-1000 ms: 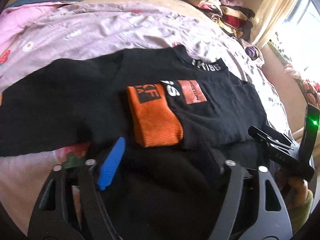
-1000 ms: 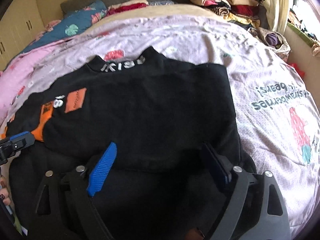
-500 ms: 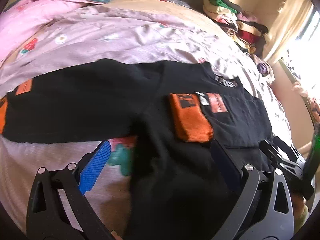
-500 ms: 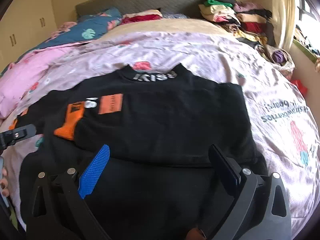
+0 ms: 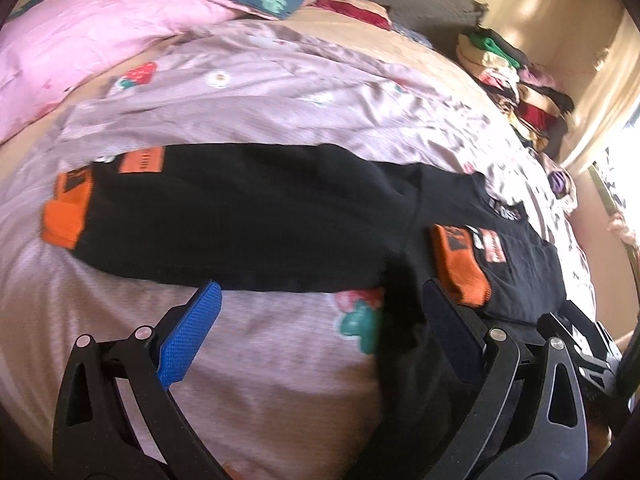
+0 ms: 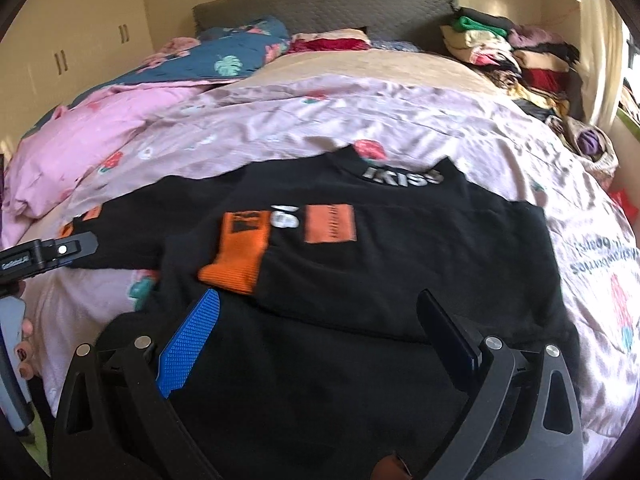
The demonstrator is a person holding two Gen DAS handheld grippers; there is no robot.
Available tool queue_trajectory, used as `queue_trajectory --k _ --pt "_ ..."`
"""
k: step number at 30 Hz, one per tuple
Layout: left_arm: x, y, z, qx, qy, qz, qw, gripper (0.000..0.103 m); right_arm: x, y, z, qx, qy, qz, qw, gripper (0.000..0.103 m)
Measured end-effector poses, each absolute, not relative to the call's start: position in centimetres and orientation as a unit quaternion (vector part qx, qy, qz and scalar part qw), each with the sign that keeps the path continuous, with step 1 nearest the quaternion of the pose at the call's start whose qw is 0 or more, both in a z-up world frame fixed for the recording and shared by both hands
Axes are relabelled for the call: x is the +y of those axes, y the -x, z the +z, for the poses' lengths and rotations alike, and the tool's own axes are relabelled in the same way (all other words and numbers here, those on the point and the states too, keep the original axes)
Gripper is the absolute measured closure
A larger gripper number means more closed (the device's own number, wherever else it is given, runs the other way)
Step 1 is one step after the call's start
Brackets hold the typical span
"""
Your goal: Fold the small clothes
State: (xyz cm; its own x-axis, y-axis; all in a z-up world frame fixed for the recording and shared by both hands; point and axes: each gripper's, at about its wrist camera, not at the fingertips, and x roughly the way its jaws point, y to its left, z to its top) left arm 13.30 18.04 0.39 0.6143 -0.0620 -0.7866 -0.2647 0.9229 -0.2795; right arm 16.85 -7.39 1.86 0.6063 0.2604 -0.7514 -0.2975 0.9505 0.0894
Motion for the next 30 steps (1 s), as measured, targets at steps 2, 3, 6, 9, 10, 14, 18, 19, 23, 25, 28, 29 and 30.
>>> queue_trajectory --k 2,3,6,9,10,14,18,19,23,25,28,29,30 --pt "19.2 -13.0 0.4 0.434 0.204 0.063 0.875 0.01 -6.1 -16.7 2.3 0.412 0.03 0.165 0.895 0.005" --pt "19.6 -12.9 0.5 0.433 0.209 0.063 0.875 0.01 -5.7 -16.6 2.5 0.41 0.033 0.169 0.896 0.005" --pt "20.9 -12.5 0.7 0.426 0.214 0.078 0.876 0.01 -4.0 -16.4 2.9 0.406 0.044 0.182 0.895 0.005" --pt "22.2 -12.2 0.7 0.422 0.223 0.092 0.874 0.01 -2.3 -16.3 3.4 0.402 0.056 0.193 0.893 0.005" --pt "22.7 -12.0 0.7 0.421 0.228 0.097 0.873 0.01 -2.0 -16.3 3.5 0.401 0.058 0.196 0.893 0.005" --pt "24.4 -11.6 0.5 0.416 0.242 0.117 0.869 0.01 0.1 -16.1 4.2 0.393 0.073 0.211 0.892 0.005" --pt "25.5 -11.4 0.4 0.414 0.25 0.127 0.866 0.01 2.0 -16.0 4.8 0.385 0.089 0.225 0.891 0.005" --pt "25.8 -11.3 0.3 0.413 0.253 0.13 0.865 0.01 2.5 -16.0 4.9 0.382 0.093 0.228 0.891 0.005" --pt "26.8 -11.2 -0.2 0.415 0.262 0.141 0.86 0.01 4.4 -15.9 5.3 0.375 0.106 0.243 0.888 0.005" --pt "27.3 -11.2 -0.5 0.417 0.265 0.148 0.857 0.01 5.2 -15.8 5.4 0.374 0.112 0.251 0.886 0.005" --pt "28.2 -11.1 -0.8 0.419 0.273 0.157 0.852 0.01 6.6 -15.7 5.2 0.376 0.122 0.266 0.879 0.005" --pt "28.6 -11.1 -1.0 0.419 0.276 0.16 0.85 0.01 6.9 -15.7 5.1 0.38 0.119 0.275 0.875 0.005" --pt "28.9 -11.0 -1.1 0.418 0.279 0.162 0.849 0.01 7.3 -15.7 5.0 0.384 0.116 0.283 0.871 0.005"
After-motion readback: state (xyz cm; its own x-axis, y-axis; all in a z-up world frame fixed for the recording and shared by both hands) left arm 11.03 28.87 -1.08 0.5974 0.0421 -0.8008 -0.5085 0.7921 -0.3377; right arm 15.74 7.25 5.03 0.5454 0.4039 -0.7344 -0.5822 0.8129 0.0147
